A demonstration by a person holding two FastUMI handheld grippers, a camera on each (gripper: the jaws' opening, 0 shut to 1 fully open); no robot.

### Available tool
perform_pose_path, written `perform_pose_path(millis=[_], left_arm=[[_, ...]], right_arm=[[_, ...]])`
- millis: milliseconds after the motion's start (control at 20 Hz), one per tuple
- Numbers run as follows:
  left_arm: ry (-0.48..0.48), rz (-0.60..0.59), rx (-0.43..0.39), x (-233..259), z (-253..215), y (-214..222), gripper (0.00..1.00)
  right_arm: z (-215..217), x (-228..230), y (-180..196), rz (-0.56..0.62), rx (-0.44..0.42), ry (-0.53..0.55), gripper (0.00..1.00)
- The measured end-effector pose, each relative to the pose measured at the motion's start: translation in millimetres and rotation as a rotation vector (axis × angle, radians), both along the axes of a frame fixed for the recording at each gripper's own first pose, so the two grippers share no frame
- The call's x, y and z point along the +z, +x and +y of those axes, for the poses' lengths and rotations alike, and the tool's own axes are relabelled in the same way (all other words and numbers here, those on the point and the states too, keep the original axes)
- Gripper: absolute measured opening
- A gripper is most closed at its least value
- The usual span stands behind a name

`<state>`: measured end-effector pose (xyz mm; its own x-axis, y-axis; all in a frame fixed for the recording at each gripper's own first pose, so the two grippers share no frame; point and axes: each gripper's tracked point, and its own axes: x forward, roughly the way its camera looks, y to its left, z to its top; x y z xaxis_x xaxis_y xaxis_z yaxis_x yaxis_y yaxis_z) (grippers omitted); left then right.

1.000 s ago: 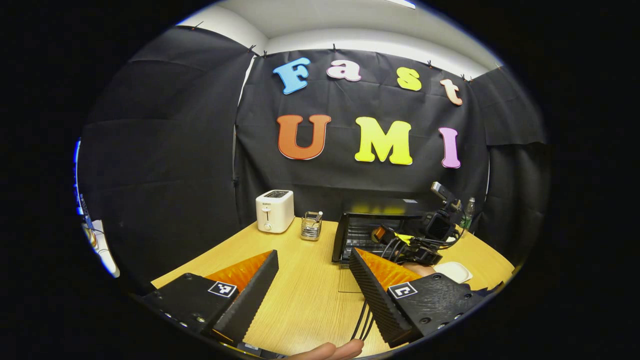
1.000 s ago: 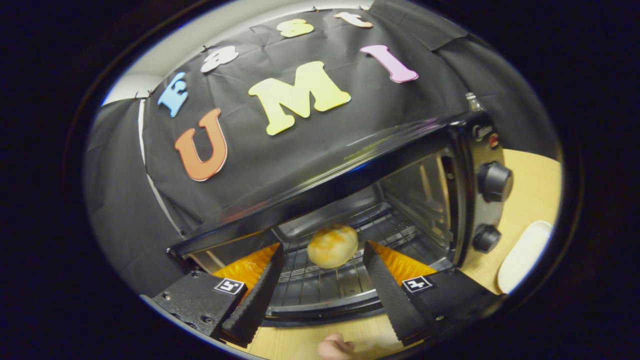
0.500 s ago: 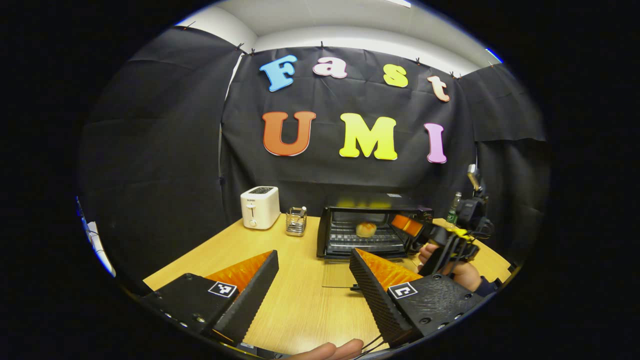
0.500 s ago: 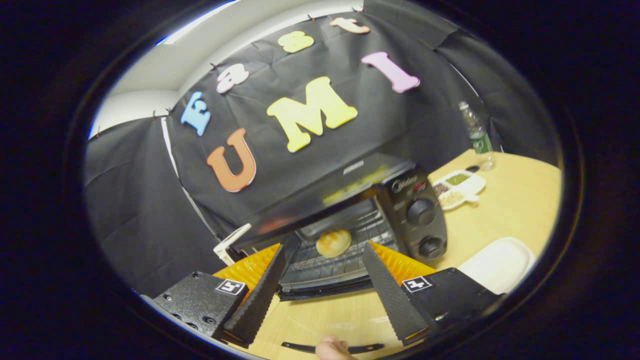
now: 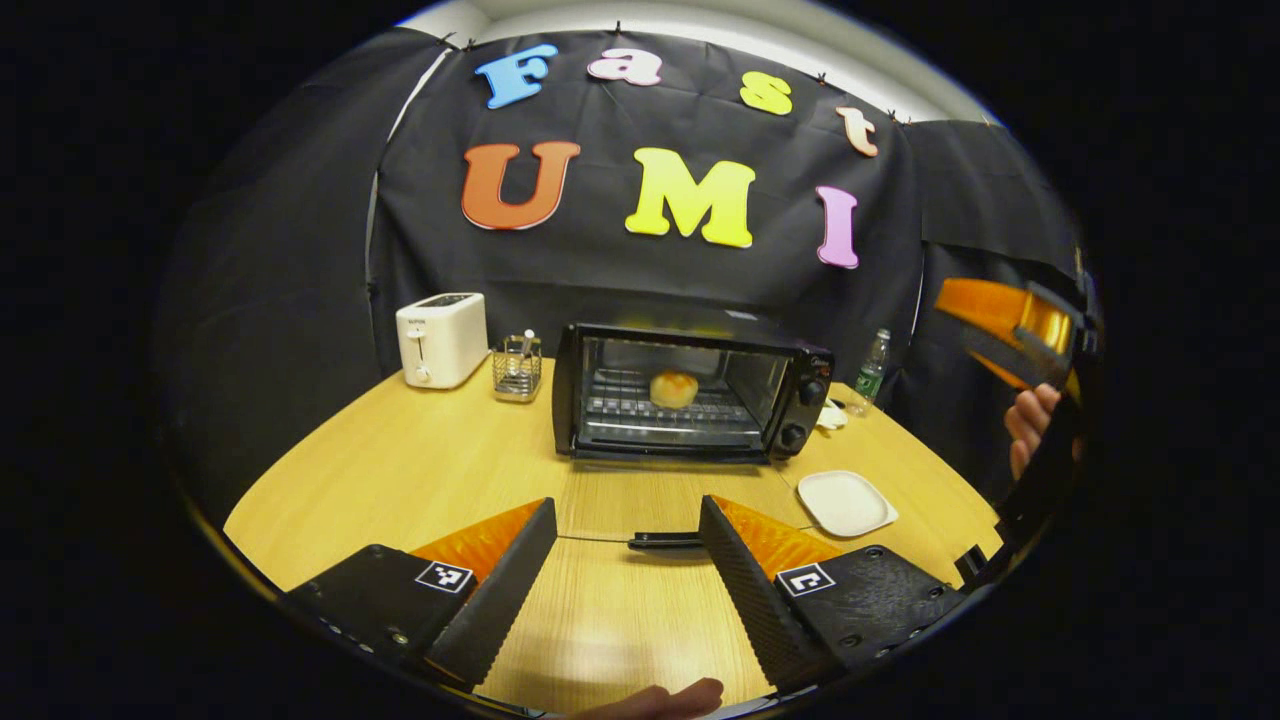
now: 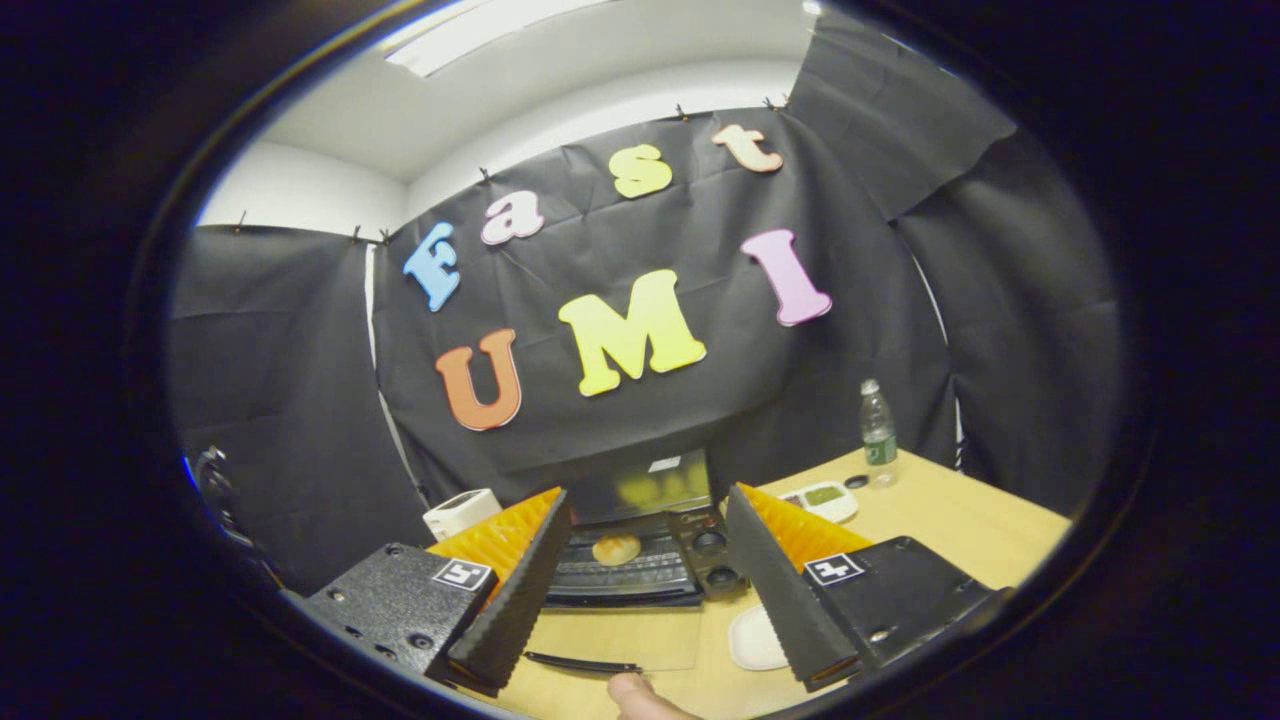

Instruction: Open the electric oven with the left hand, put the food in, and close the electric oven.

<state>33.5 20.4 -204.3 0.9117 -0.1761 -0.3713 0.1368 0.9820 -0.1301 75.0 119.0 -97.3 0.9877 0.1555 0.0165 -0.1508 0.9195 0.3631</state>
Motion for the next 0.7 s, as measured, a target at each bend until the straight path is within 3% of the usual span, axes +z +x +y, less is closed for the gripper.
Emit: perform_pose_path(millis=[350,500,700], left_arm=[[0.058,0.138,-0.059,-61,-43,9,0.95],[0.112,0.225,-0.044,-90,-45,10,0.95],[0.127,0.305,-0.069,-112,-62,14,0.95]], right_arm=[[-62,41,-70,-0.062,-0.119,-0.098,0.93],[-66,43,-81,-0.05,-0.095,-0.052,0.94],[-80,44,-87,-0.051,-0.098,-0.066,0.94]])
